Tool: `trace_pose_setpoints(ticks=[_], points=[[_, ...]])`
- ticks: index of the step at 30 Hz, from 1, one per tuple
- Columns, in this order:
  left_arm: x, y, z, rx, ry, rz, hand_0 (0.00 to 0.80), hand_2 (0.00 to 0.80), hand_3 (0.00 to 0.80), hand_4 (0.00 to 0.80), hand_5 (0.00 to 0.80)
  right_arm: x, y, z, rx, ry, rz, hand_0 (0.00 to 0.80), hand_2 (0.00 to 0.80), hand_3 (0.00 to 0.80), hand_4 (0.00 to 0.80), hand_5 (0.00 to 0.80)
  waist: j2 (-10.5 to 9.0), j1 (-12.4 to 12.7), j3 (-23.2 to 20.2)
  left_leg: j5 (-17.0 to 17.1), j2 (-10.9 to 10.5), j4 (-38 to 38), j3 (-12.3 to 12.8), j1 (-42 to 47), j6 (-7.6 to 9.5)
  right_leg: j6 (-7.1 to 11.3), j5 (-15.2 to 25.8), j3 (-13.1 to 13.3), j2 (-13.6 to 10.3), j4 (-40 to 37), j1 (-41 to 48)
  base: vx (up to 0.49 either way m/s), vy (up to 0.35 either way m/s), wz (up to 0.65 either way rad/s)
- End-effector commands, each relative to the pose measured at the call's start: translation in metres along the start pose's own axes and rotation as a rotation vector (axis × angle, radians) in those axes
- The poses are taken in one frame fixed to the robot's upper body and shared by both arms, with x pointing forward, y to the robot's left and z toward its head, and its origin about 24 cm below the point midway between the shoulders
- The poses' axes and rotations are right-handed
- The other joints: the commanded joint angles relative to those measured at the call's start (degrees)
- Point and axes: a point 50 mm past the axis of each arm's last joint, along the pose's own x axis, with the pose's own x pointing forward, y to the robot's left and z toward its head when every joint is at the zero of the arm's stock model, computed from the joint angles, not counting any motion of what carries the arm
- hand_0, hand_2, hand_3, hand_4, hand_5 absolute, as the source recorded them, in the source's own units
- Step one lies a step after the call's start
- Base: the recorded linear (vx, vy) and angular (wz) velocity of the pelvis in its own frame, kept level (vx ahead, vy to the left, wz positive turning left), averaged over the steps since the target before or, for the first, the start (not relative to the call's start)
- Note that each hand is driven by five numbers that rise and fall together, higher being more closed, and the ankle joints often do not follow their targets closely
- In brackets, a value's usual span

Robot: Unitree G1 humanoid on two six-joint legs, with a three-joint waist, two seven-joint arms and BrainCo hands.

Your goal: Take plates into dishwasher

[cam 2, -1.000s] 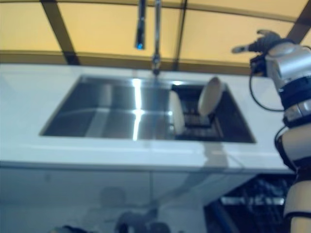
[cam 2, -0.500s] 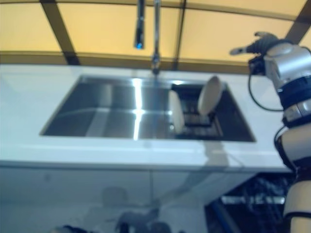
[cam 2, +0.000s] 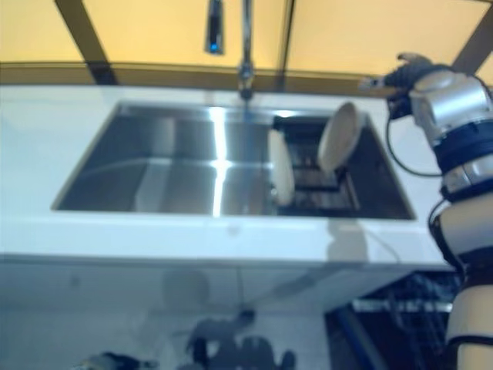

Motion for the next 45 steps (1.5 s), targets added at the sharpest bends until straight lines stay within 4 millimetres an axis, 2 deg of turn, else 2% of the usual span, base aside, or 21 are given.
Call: trace_pose_setpoints(ticks=[1,12,30,45], points=[[-0.006,0.025,0.017,0.038,-0.003,0.077,0.0,0.0,0.0,0.0,0.0,-0.014,-0.022,0.041,-0.007,-0.137,-0.086,0.0,0.0,0.0,0.0,0.0,-2.23,1.78,1.69,-1.71,1.07,-0.12,-0.07,0.12,-2.15,3.98,-0.16,1.38,-2.96,0.08,-1.03,0.0,0.0,0.0],[-0.008,0.028,0.024,0.032,-0.022,0.084,0.0,0.0,0.0,0.0,0.0,-0.013,-0.012,0.042,-0.006,-0.15,-0.071,0.0,0.0,0.0,0.0,0.0,-1.97,1.65,3.6,-1.5,0.88,-0.12,-0.35,-0.83,-2.03,3.93,0.3,1.52,-3.05,0.08,-2.16,-0.006,0.0,0.0],[-0.011,0.032,0.036,0.009,-0.052,0.094,0.0,0.0,0.0,0.0,0.0,-0.008,-0.001,0.03,-0.009,-0.117,-0.045,0.0,0.0,0.0,0.0,0.0,-1.2,1.32,6.13,-1.3,0.29,-0.12,-0.91,-1.81,-1.89,3.75,0.79,1.82,-3.14,0.08,-3.34,0.0,0.001,0.0],[-0.014,0.037,0.046,0.001,-0.074,0.099,0.0,0.0,0.0,0.0,0.0,-0.006,0.0,0.02,0.006,-0.062,-0.044,0.0,0.0,0.0,0.0,0.0,-0.98,0.99,7.74,-1.24,0.17,-0.12,-0.76,-2.4,-1.87,3.78,1.08,1.98,-3.3,0.08,-4.16,0.0,0.001,0.01]])
